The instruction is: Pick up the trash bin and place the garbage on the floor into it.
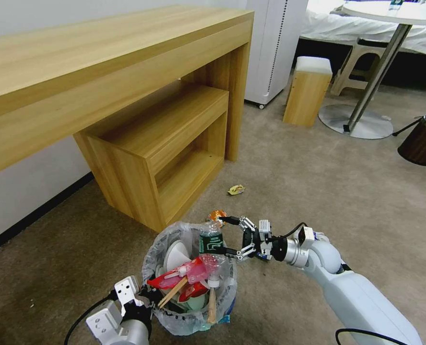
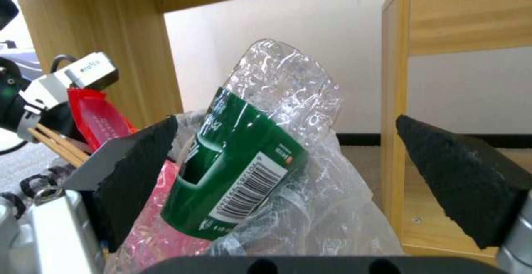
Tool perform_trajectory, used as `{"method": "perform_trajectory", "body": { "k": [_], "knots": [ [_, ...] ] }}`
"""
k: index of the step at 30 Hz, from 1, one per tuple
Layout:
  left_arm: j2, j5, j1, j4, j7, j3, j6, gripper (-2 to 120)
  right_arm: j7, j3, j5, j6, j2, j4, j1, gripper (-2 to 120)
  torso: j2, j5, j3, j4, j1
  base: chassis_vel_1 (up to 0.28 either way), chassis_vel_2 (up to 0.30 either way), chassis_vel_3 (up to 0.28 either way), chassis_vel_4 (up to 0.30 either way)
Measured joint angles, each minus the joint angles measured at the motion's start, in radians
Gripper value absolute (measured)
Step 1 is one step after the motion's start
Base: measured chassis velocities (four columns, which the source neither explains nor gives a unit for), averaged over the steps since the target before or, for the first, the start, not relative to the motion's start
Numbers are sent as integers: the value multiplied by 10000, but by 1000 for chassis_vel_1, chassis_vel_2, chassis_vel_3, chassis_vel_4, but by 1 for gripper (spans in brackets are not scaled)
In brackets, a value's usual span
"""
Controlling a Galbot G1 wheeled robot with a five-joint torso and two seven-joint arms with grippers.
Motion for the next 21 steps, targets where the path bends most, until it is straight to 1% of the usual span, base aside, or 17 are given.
{"method": "perform_trajectory", "body": {
  "k": [3,4,6,8,9,12,14,15,16,17,18,19,20,21],
  "knots": [
    [-24,5,-78,60,20,-1,0,1,-11,8,594,87,-33,99,9,100,0,0,0,-1,0,0,0,0,0],
    [-24,5,-78,60,20,-1,0,1,-11,8,594,87,-33,99,9,100,0,0,0,-1,0,0,0,0,0],
    [-37,7,-125,126,32,0,0,1,-28,-22,1364,167,-41,240,8,100,0,0,0,0,0,0,0,0,0],
    [-40,8,-153,176,42,-2,0,1,-101,-29,1841,282,-27,281,8,100,0,0,0,0,0,0,0,0,0],
    [-40,8,-153,176,42,-2,0,1,-101,-29,1841,282,-27,281,8,100,0,0,0,0,0,0,0,0,0],
    [-29,-39,-204,211,90,-93,5,1,-135,205,2442,405,10,560,-55,100,0,-1,0,0,0,0,0,0,0],
    [-17,-93,-235,220,91,-171,19,1,-14,327,2514,412,21,699,-98,100,0,0,0,0,0,0,0,0,0],
    [28,-296,-324,234,4,-343,81,1,822,624,2379,415,19,1066,-204,100,0,1,0,-1,0,0,0,0,0],
    [68,-467,-398,249,-100,-456,155,1,1825,866,1949,393,-8,1397,-314,100,1,0,0,3,0,0,0,0,0],
    [68,-467,-398,249,-100,-456,155,1,1825,866,1949,393,-8,1397,-314,100,1,0,0,3,0,0,0,0,0],
    [149,-607,-499,292,-225,-667,232,1,3592,1451,708,196,-86,1993,-577,100,0,-1,0,0,0,0,0,0,0],
    [226,-688,-566,297,-345,-835,254,1,4677,1905,-115,106,-166,2318,-772,100,0,-6,0,-1,0,0,0,0,0],
    [226,-688,-566,297,-345,-835,254,1,4677,1905,-115,106,-166,2318,-772,100,0,-6,0,-1,0,0,0,0,0],
    [298,-792,-585,268,-469,-975,283,1,5327,2219,-505,127,-238,2482,-922,100,0,-1,0,-1,0,0,0,0,0]
  ]
}}
